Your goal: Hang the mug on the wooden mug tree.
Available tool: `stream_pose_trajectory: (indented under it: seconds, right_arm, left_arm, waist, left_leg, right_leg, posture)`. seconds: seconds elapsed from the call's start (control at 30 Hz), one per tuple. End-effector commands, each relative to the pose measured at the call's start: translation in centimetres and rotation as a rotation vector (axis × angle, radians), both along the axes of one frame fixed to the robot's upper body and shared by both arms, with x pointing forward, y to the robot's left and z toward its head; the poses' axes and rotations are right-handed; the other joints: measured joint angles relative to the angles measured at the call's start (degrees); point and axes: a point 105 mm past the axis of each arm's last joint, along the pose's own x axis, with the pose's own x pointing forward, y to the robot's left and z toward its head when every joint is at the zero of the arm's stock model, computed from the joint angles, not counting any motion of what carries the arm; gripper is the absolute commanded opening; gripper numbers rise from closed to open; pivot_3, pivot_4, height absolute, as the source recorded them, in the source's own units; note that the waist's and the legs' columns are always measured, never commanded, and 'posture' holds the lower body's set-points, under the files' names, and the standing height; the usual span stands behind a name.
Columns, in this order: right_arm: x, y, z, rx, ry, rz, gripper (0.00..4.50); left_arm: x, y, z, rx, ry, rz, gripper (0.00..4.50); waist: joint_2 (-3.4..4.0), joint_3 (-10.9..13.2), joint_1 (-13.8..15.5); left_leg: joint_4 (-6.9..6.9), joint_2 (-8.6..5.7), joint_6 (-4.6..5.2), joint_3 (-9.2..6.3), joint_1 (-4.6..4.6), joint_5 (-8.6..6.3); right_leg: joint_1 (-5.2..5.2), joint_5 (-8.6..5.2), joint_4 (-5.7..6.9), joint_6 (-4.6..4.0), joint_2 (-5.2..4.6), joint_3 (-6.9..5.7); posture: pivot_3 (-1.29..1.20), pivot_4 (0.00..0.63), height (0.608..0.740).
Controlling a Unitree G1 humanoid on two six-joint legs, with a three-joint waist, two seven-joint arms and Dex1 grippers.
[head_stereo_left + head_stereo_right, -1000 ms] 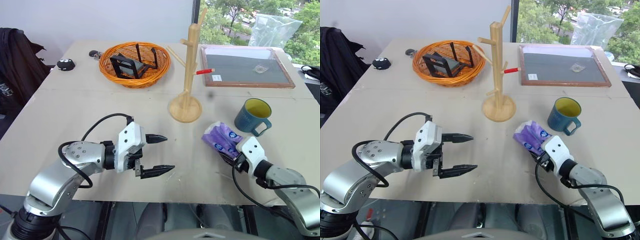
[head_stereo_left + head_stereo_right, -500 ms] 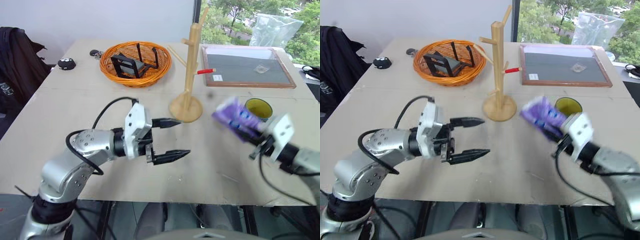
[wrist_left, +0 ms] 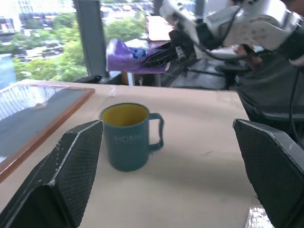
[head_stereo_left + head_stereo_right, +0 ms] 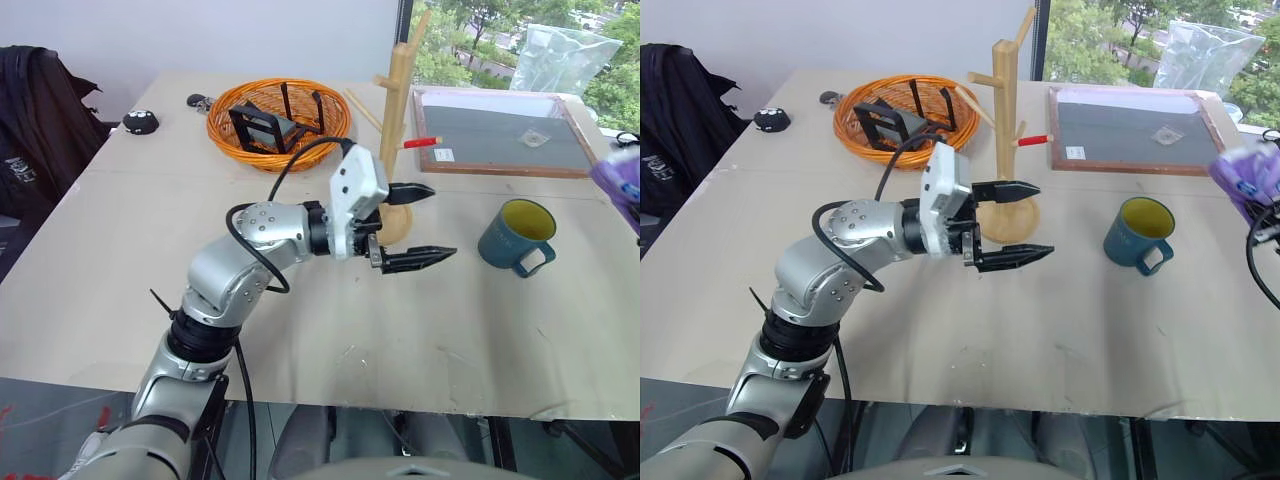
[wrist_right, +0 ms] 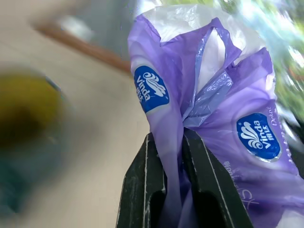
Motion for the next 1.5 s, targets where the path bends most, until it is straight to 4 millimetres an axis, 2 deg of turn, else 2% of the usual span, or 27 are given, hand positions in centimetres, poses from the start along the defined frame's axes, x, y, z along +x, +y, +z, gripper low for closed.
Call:
stream_pose_trajectory:
  seconds: [0.03, 0.07, 0.13, 0.2, 0.3, 0.37, 0.43, 0.53, 0.67, 0.73, 0.87, 1.0, 1.2, 1.33, 1.5]
  right_arm:
    - [-0.8, -1.4, -0.5, -0.012, -0.009, -0.072, 0.03]
    - [-1.1, -1.7, -1.3, -0.02, 0.009, -0.09, 0.03]
    - [-1.6, -2.3, -2.1, -0.025, 0.016, -0.115, 0.82]
    - [-1.9, -2.7, -1.7, -0.03, -0.027, -0.138, 1.2]
    - [-2.1, -3.1, 0.0, -0.046, -0.123, -0.171, 2.65]
    - [-2.4, -2.2, 0.7, -0.048, -0.143, -0.137, 3.59]
    - [-2.9, -0.4, 0.9, -0.022, -0.12, -0.075, 3.59]
    - [-3.7, 3.8, 0.6, 0.085, -0.086, 0.052, 3.59]
    - [-4.8, 11.1, -2.8, 0.241, 0.002, 0.156, 3.59]
    - [-4.7, 12.6, -3.9, 0.281, 0.007, 0.108, 3.59]
    - [-3.6, 13.9, -5.5, 0.307, -0.028, -0.032, 3.59]
    - [-2.6, 13.1, -6.3, 0.264, -0.117, -0.222, 3.59]
    - [-2.0, 12.8, -7.7, 0.233, -0.183, -0.336, 3.59]
    - [-1.7, 12.3, -7.9, 0.229, -0.228, -0.396, 3.59]
    - [-1.2, 12.1, -8.4, 0.244, -0.247, -0.421, 3.59]
  left_arm:
    - [-0.4, -0.7, 0.3, 0.029, -0.072, -0.053, 4.5]
    - [-0.4, -0.9, 0.2, 0.035, -0.077, -0.059, 4.5]
    - [-0.3, -1.2, 0.3, 0.033, -0.084, -0.063, 4.5]
    - [-0.2, -1.3, 0.4, 0.028, -0.081, -0.06, 4.5]
    - [-0.1, -1.2, 0.3, 0.027, -0.075, -0.051, 4.5]
    - [-0.1, -1.0, 0.3, 0.029, -0.082, -0.051, 4.5]
    - [0.0, -0.7, 0.0, 0.048, -0.08, -0.042, 4.5]
    - [0.3, -0.2, -0.6, 0.078, -0.064, -0.017, 4.5]
    - [0.0, 0.3, -1.3, 0.102, -0.056, -0.016, 4.5]
    - [0.0, 0.3, -1.5, 0.11, -0.054, -0.013, 4.5]
    - [0.1, -0.1, -1.1, 0.103, -0.061, -0.004, 4.5]
    - [0.1, 0.0, -1.1, 0.103, -0.056, 0.004, 4.5]
    - [0.3, 0.2, -1.0, 0.124, -0.069, 0.021, 4.5]
    - [0.8, 0.6, -1.5, 0.165, -0.087, 0.07, 4.5]
    - [2.0, 1.2, -2.0, 0.221, -0.1, 0.205, 4.5]
  waist:
    - [0.02, -0.01, -0.14]
    - [0.03, -0.01, -0.25]
    - [0.05, -0.03, -0.38]
    - [0.06, -0.03, -0.47]
    - [0.1, -0.02, -0.61]
    - [0.1, -0.02, -0.61]
    - [0.12, -0.03, -0.58]
    - [0.11, -0.04, -0.62]
    - [0.1, -0.04, -0.77]
    - [0.1, -0.04, -0.82]
    - [0.09, -0.05, -0.72]
    - [0.12, -0.05, -0.74]
    - [0.12, -0.06, -1.06]
    - [0.13, -0.05, -1.15]
    - [0.14, -0.05, -1.15]
  left_leg:
    - [0.0, 0.0, 0.01, 0.02, 0.03, 0.0]
    - [0.02, 0.0, 0.01, 0.03, 0.05, 0.0]
    - [0.05, 0.0, 0.02, 0.03, 0.06, 0.0]
    - [0.07, 0.0, 0.02, 0.03, 0.06, 0.0]
    - [0.06, 0.0, 0.0, 0.03, 0.05, 0.0]
    - [0.05, 0.01, 0.0, 0.01, 0.04, 0.01]
    - [0.05, 0.01, 0.0, -0.02, 0.04, 0.0]
    - [0.05, 0.06, 0.0, -0.13, 0.04, 0.0]
    - [0.05, 0.1, 0.02, -0.38, 0.05, -0.01]
    - [0.07, 0.11, 0.02, -0.47, 0.02, -0.01]
    - [0.18, 0.0, 0.01, -0.47, 0.0, 0.0]
    - [0.12, -0.02, -0.01, -0.52, -0.01, 0.01]
    - [0.07, -0.01, -0.03, -0.5, -0.02, 0.02]
    - [0.07, -0.01, -0.04, -0.49, 0.0, 0.02]
    - [0.06, 0.0, -0.03, -0.49, 0.0, 0.02]
  right_leg:
    - [0.0, 0.0, 0.02, 0.0, 0.01, 0.02]
    - [0.01, 0.0, 0.04, 0.0, 0.02, 0.04]
    - [0.03, 0.0, 0.06, 0.0, 0.02, 0.06]
    - [0.04, 0.0, 0.04, 0.01, 0.02, 0.07]
    - [0.03, 0.0, 0.02, 0.01, 0.02, 0.08]
    - [0.03, 0.0, 0.02, 0.02, 0.02, 0.07]
    - [0.03, 0.0, 0.02, 0.02, 0.03, 0.05]
    - [0.05, 0.0, 0.04, 0.01, 0.07, 0.03]
    - [0.06, 0.0, 0.04, 0.01, 0.1, 0.02]
    - [0.05, 0.0, 0.06, 0.01, 0.11, -0.04]
    - [0.07, 0.0, 0.07, 0.02, 0.05, -0.01]
    - [0.02, -0.01, 0.06, 0.02, 0.07, -0.01]
    - [0.0, -0.01, 0.06, 0.02, 0.08, 0.0]
    - [0.0, -0.01, 0.07, 0.01, 0.09, 0.02]
    - [0.0, -0.01, 0.08, 0.01, 0.09, 0.03]
  posture:
    - [0.0, 0.15, 0.737]
    - [0.0, 0.15, 0.737]
    - [0.0, 0.15, 0.737]
    - [0.0, 0.15, 0.737]
    - [0.0, 0.15, 0.737]
    - [0.0, 0.15, 0.737]
    - [0.0, 0.15, 0.737]
    - [0.0, 0.15, 0.737]
    - [0.0, 0.15, 0.737]
    - [0.0, 0.15, 0.737]
    - [0.0, 0.15, 0.737]
    - [0.0, 0.15, 0.737]
    - [0.0, 0.15, 0.737]
    - [0.0, 0.15, 0.737]
    - [0.0, 0.15, 0.737]
